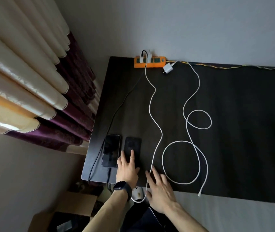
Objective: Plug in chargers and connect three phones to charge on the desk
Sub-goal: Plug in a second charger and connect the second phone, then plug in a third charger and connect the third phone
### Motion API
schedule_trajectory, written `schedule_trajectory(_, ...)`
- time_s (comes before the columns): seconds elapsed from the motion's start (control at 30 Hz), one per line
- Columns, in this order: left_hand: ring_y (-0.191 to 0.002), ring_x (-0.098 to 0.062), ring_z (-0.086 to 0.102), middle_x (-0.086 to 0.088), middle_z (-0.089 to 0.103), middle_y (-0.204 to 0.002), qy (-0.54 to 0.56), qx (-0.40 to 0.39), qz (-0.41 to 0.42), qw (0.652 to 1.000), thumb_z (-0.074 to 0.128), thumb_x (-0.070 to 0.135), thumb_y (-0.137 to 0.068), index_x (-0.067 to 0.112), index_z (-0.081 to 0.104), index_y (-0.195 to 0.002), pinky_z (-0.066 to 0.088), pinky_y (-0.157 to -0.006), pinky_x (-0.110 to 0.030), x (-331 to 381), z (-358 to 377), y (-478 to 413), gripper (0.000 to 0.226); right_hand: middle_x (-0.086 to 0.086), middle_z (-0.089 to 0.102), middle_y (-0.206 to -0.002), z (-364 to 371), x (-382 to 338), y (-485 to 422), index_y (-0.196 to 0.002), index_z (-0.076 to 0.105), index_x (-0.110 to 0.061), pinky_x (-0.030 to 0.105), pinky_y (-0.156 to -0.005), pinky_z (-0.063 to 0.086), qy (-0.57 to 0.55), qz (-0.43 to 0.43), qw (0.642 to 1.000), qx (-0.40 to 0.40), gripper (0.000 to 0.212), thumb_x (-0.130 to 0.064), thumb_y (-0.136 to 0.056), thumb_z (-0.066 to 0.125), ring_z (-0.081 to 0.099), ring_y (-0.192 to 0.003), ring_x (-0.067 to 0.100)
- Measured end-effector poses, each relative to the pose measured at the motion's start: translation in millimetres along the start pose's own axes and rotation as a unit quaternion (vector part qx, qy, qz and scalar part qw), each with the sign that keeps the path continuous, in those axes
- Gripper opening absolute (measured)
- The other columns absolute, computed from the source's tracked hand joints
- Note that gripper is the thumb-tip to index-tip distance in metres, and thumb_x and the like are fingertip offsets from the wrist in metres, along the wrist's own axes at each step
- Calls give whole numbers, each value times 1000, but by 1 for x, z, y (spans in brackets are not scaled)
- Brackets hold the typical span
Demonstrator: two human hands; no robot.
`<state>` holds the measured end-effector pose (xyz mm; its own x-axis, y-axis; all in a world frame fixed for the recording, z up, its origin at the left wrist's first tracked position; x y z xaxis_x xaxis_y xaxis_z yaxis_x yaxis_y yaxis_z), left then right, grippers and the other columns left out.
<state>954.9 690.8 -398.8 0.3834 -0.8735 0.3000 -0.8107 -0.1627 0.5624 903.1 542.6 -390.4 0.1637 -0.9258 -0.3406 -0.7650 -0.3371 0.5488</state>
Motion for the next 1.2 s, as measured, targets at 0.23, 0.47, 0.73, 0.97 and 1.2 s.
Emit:
schedule_trajectory(0.23, -149, -36, 6, -15, -3, -164, 3, -9, 16, 1000, 56, 41, -95, 29, 15, -157, 30, -115, -47, -5, -9, -1, 75, -7, -4, -168, 0, 7, -5, -154, 19, -44, 48, -114, 35, -31, 6, 997, -74, 67, -36, -93, 47, 18, -149, 28)
schedule_trajectory(0.47, -148, -35, 15, -18, 16, -162, 15, 26, 87, 996, 54, 25, -93, 21, 31, -153, 18, -121, -40, 33, -42, 13, 65, -2, 43, -154, -40, 22, 42, -148, 44, -32, 26, -118, 26, -206, 37, 976, 53, 53, -35, -96, 53, 40, -142, 18)
schedule_trajectory(0.73, -143, -35, 31, -20, 36, -153, -12, 95, 326, 940, 62, 19, -89, 13, 41, -148, 22, -118, -36, 246, -81, 55, 63, -10, 64, -133, -167, 160, 138, -132, 62, -26, 12, -102, 32, -262, 128, 910, 296, 39, -31, -94, 61, 57, -122, 13)
schedule_trajectory(0.97, -143, -32, 32, -16, 37, -154, 0, 111, 394, 912, 62, 22, -91, 16, 43, -148, 24, -117, -36, 406, -42, 106, 61, -11, 63, -131, -247, 281, 229, -131, 62, -27, 21, -103, 39, -266, 142, 868, 395, 35, -33, -96, 60, 56, -121, 12)
schedule_trajectory(1.2, -144, -29, 29, -11, 33, -157, -10, 78, 401, 913, 59, 27, -93, 22, 39, -150, 25, -118, -36, 534, 21, 141, 61, -13, 60, -134, -288, 415, 310, -133, 59, -29, 19, -99, 37, -256, 182, 855, 413, 36, -37, -98, 56, 53, -126, 10)
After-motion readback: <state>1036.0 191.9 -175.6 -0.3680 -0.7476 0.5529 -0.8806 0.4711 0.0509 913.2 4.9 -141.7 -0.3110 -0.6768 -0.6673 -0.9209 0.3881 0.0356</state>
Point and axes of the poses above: each hand's wrist, its own y-axis away from the middle knuckle, its own z-axis out of the palm, x = y × z, the point moved 6 cm from there along -y, towards the middle knuckle
